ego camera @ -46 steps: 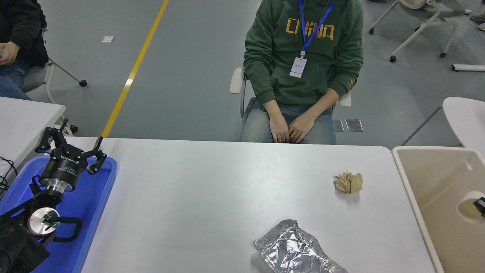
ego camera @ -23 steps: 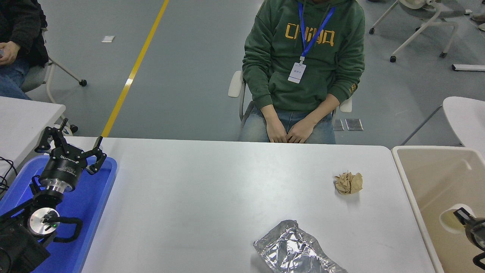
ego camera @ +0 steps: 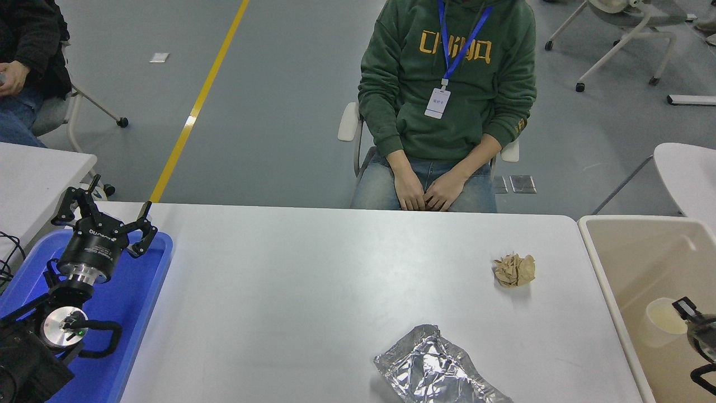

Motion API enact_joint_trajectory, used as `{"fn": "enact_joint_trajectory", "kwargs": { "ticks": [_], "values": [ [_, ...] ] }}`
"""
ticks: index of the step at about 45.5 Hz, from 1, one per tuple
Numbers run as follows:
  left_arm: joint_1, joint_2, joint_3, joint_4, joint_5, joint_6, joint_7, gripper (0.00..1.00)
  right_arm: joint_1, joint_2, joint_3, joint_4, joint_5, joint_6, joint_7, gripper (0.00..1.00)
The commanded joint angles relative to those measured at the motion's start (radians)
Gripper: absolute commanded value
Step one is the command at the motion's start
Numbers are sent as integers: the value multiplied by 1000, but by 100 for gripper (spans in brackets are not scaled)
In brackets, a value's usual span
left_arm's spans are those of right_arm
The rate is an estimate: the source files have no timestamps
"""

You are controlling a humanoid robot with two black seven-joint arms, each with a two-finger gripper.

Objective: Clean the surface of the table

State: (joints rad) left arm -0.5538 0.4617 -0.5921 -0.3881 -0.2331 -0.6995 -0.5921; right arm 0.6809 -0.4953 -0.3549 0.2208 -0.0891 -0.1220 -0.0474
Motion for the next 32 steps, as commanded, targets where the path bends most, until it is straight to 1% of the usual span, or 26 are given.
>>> {"fn": "enact_joint_trajectory", "kwargs": {
  "ticks": [1,5,9,18,25,32],
  "values": [
    [0,0,0,0,0,0,0,100,48,-75,60,43,0,-5,1,100],
    [0,0,0,0,0,0,0,100,89,-146,88,103,0,-5,8,100],
    [0,0,0,0,0,0,0,100,135,-230,164,196,0,-4,9,100],
    [0,0,0,0,0,0,0,100,143,-443,451,544,-1,4,9,100],
    [0,0,0,0,0,0,0,100,138,-471,597,664,-1,25,9,100],
    [0,0,0,0,0,0,0,100,138,-462,666,768,-1,28,9,100]
  ]
}}
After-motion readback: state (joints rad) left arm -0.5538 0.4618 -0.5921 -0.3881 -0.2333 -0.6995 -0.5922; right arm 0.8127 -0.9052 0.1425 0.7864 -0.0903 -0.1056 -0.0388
